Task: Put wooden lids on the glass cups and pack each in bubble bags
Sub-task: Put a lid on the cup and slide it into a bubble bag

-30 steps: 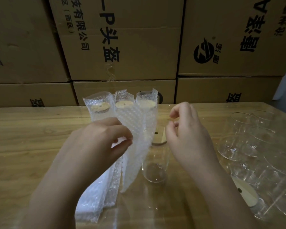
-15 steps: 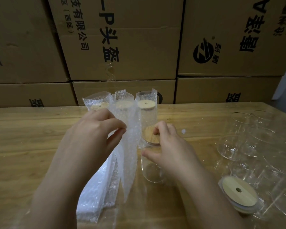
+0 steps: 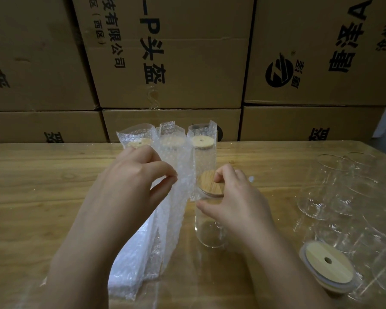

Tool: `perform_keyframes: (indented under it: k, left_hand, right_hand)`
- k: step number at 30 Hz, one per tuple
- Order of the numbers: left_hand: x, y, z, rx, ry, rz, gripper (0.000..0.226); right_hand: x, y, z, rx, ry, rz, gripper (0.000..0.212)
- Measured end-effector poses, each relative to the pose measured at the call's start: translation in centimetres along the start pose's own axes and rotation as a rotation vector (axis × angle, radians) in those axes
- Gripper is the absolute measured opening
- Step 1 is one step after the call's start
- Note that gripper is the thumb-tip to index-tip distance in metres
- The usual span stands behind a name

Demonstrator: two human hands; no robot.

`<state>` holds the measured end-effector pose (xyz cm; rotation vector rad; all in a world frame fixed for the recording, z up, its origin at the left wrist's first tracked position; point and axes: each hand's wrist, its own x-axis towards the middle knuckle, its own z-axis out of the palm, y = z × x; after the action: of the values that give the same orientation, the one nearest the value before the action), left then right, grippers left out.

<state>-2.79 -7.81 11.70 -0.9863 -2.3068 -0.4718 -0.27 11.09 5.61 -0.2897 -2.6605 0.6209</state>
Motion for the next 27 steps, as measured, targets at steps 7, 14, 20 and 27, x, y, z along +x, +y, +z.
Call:
perform_keyframes:
  k: [7, 14, 20, 27]
  left_hand:
    - [0.0, -0.1, 0.2, 0.002, -0.003, -0.017, 0.007]
    - [0.3, 0.7, 0.6, -0.012, -0.009, 0.02, 0.003]
    - [0.5, 1.8, 1.0, -0.029, -0.01, 0.116, 0.004]
    - [0.5, 1.9, 1.1, -0.034, -0.023, 0.145, 0.005]
  right_hand:
    - [0.0, -0.3, -1.9, 0.1, 0.291, -0.014, 0.052]
    - [-0.9, -0.7, -5.2, 0.678, 0.758, -0.117, 0.05]
    - [-1.2, -1.1, -6.3, 1.186, 0.734, -0.19, 0.046]
    - [-1.3, -1.4, -6.2, 1.111, 0.655, -0.243, 0.045]
